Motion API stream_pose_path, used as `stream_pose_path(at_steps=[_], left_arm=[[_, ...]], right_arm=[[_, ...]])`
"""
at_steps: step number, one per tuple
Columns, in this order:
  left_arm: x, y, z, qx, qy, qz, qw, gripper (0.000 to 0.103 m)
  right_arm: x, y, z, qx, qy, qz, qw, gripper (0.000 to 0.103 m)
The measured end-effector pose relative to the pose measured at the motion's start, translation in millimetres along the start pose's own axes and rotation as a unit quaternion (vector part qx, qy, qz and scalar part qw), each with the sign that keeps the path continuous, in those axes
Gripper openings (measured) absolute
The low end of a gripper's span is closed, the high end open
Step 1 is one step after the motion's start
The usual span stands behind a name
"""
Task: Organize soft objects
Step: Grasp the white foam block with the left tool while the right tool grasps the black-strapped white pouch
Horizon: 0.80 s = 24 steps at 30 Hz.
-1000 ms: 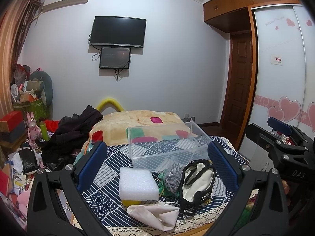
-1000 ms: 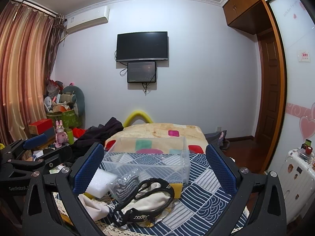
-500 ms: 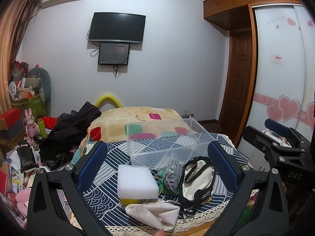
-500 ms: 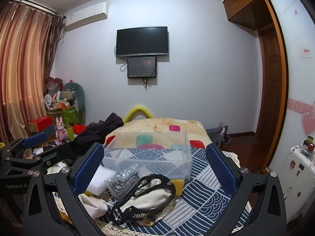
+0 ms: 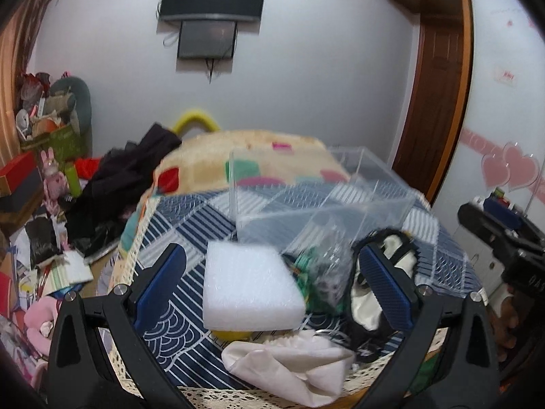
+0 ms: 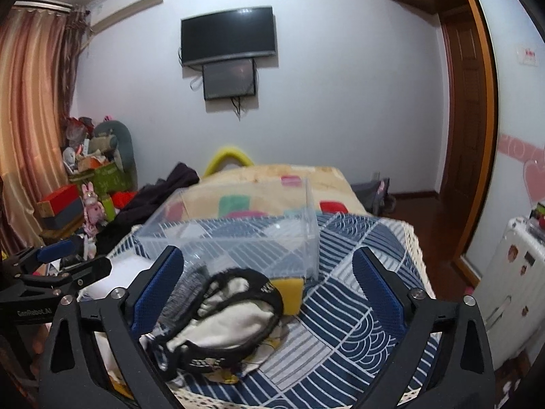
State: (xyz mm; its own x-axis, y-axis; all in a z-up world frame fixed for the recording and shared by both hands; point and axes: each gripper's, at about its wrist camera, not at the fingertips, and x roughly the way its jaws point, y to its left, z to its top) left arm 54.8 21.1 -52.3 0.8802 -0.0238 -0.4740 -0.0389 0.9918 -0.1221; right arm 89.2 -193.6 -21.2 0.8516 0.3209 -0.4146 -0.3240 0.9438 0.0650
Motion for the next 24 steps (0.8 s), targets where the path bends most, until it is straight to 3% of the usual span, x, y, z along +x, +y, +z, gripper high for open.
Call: stream_pose_path(at_steps=[10,16,19,24], left_arm=[[56,10,-22,0.008,0.087,0.038,0.9955,0.103],[69,15,-28,0.007,0.098,0.036,0.9945,0.103],[70,17,-30,0.007,0.095,0.036,0.9948,0.085],[73,17,-29,0.01,0.093,0.034,0.995,0.082]], right_arm=[[30,-31,-13,0.048,0.072,-0.019,0.996,0.083],[42,-36,-19,0.073,0.104,-0.002,0.992,0.081],[38,-28,-16,0.07,0.099,0.022,0.992,0.081],[42,-1,-17,0.031,0.107,0.038,0.993,0.081]])
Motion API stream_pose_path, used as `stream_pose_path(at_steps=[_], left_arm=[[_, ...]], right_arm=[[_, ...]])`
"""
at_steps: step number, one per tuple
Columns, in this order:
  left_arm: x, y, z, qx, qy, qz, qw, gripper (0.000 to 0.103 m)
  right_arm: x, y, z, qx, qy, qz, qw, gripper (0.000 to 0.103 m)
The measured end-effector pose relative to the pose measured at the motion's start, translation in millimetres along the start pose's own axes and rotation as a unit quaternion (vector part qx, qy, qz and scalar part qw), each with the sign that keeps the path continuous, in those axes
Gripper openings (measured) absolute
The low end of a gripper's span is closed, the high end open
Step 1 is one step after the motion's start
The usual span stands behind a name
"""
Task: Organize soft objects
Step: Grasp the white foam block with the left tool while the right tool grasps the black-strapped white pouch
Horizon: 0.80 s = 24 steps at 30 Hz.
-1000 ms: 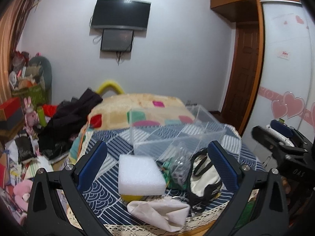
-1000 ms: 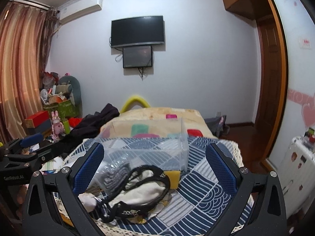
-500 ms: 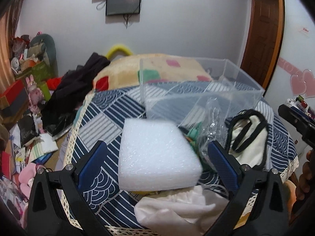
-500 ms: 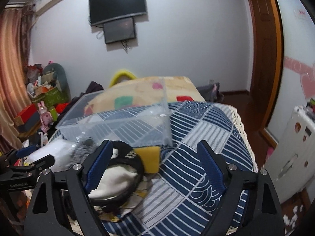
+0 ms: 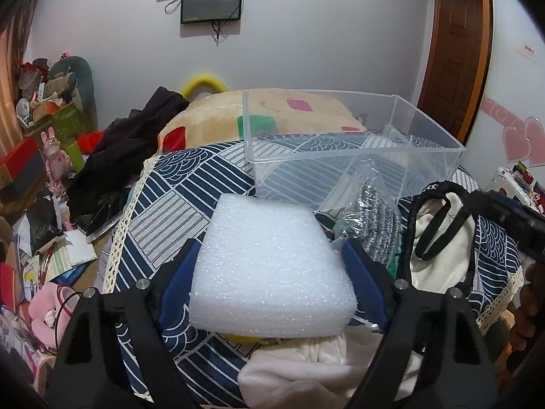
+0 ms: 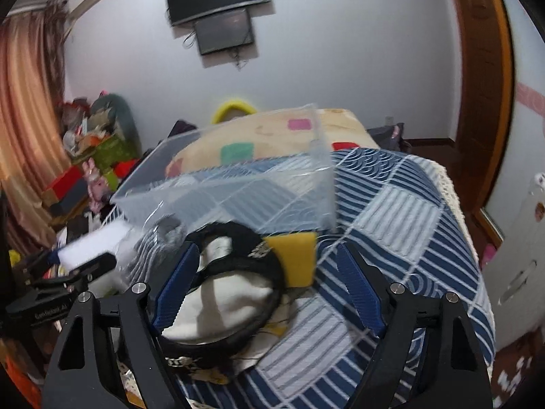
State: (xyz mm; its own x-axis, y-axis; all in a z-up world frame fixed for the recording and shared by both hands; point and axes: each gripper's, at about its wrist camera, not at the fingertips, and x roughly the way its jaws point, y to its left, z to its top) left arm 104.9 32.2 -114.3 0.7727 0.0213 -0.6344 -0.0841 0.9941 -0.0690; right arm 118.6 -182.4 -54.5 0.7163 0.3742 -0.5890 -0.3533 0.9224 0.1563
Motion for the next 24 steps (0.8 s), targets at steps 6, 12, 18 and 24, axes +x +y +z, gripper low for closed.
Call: stream_pose_path(at_steps=[6,12,18,24], left_arm=[[-6,-1,0,0.005,-0.015,0.003,0.9999,0.082],[-20,1,2,0.005,-0.039,0.009,0.9992,0.081],[-37,4,6,-0.004,-0.059,0.007,0.9982,0.081],[-47,6,10,-0.005,-0.069,-0.003,0.9976,0.082]], right_arm=[[23,-5,-4,-0.002,0.042,0.014,0.999,0.04],[9,-6,-3,-0.005,0.021,0.013,1.0,0.024],[-8,-3,4,-0.013,-0.016,0.002,1.0,0.02],[-21,-4,12,-0.008,-0.043,-0.001,0.999,0.02]])
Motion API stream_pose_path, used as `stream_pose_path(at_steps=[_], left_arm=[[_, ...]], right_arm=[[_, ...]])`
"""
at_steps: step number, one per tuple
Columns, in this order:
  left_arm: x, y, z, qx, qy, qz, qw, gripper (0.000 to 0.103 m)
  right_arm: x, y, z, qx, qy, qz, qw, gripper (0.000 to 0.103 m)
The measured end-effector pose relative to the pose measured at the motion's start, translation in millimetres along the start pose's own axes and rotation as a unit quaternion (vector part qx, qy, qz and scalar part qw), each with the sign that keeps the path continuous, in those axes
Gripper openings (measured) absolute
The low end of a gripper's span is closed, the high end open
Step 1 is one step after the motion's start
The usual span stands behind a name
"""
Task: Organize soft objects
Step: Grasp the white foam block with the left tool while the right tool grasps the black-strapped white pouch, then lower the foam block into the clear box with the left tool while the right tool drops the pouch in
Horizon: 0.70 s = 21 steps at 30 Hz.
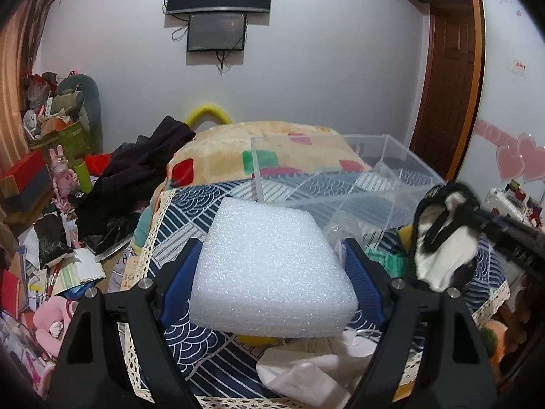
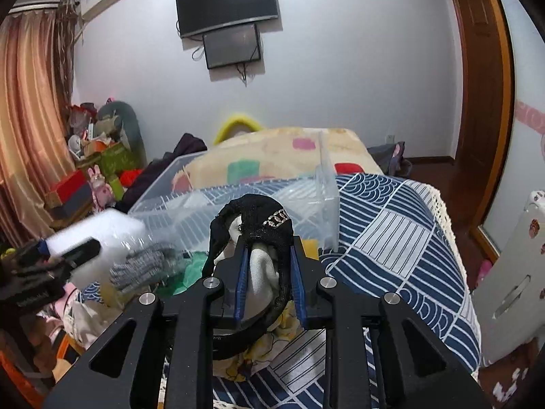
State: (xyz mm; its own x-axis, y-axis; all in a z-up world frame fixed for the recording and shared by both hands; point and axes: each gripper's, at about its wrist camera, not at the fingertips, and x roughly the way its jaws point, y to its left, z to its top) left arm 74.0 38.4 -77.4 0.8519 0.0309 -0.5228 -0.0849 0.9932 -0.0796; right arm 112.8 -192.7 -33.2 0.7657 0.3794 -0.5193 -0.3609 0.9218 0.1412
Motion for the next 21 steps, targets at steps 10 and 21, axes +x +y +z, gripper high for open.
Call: stream_pose_path(at_steps=[10,21], left_arm=[[14,8,-16,-0.008,0.061,-0.011,0.998,0.091],[-2,17,-30,-0.007,0.067,-0.009,0.9977,0.079]], right_arm=[[0,1,-3,-0.002,0.001,0.007,1.0,0.02],[-1,4,-4,-0.004,0.004,0.009,1.0,0.021]])
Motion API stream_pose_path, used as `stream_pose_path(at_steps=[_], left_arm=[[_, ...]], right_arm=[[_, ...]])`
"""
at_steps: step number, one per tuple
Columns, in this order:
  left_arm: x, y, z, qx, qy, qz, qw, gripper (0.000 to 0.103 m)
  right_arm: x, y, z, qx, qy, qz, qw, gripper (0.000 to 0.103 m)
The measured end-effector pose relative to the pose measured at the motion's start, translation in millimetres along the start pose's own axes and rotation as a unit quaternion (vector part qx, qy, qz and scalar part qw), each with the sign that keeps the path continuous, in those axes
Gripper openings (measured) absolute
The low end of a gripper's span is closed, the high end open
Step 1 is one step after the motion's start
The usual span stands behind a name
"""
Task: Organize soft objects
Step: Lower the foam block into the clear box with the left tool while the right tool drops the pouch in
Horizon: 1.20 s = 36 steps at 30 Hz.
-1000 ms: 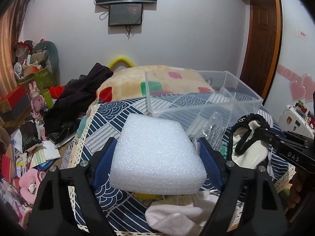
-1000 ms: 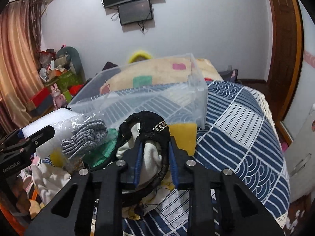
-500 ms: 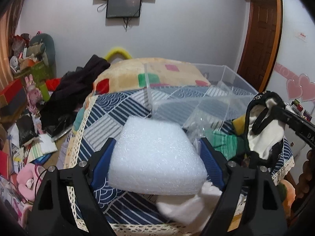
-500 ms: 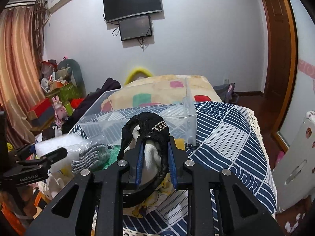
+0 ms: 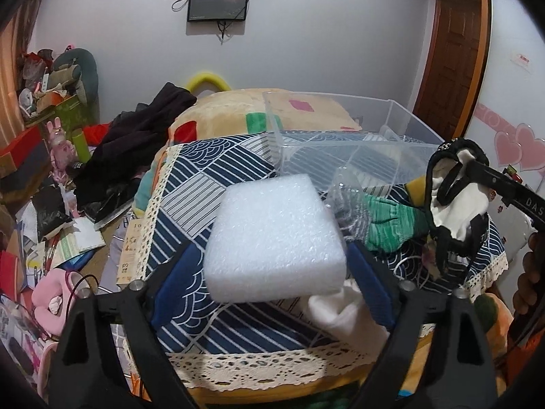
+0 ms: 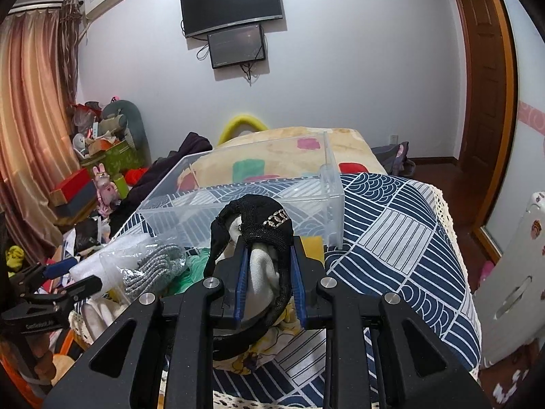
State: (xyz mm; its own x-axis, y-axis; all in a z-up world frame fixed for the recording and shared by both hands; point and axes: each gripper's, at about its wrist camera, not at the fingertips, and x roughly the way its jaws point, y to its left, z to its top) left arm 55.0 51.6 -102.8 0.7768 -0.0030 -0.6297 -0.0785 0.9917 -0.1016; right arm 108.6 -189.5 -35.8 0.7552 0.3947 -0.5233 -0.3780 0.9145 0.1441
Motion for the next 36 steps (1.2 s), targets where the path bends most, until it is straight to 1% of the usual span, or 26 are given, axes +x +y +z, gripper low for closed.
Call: stream_pose_path(at_steps=[4,8,16,19,23,26,29,32,36], left_arm=[[-1,6,-1,-0.01,-0.003,0.001,0.9999,0.078],[-13,6,6,-0.01,-0.028,0.014,0.9995,0.078],[-46,1,32,0.007,-0.09,0.021,0.9957,0.078],[-49,0,46,0.007,-0.104,0.011,0.9944,0.078],[-44,-7,64,0.013,-0.119,0.008,0.9928,0.078],[-35,-14,78,0.022,-0.122,0.004,0.9923,0.078],[-19,-18,92,0.027,-0.11,-0.007,0.9935,0.078],[2,-22,107,0.028,-0.09,-0.016,0.9954,0.078],[32,-27,123,0.035,-0.066,-0.018,0.997,0.078]], right_arm=[[-1,2,1,0.0,-0.002,-0.003,1.0,0.021],[-5,2,10,0.0,-0.01,-0.005,1.0,0.021],[-19,8,42,-0.015,-0.058,-0.008,0.998,0.021],[-18,10,54,-0.021,-0.074,-0.011,0.997,0.021],[-12,13,70,-0.029,-0.091,-0.021,0.995,0.021],[-1,15,80,-0.036,-0.096,-0.03,0.994,0.021],[13,17,85,-0.043,-0.094,-0.043,0.994,0.021],[31,15,86,-0.043,-0.083,-0.055,0.994,0.021],[56,9,84,-0.043,-0.054,-0.066,0.995,0.021]])
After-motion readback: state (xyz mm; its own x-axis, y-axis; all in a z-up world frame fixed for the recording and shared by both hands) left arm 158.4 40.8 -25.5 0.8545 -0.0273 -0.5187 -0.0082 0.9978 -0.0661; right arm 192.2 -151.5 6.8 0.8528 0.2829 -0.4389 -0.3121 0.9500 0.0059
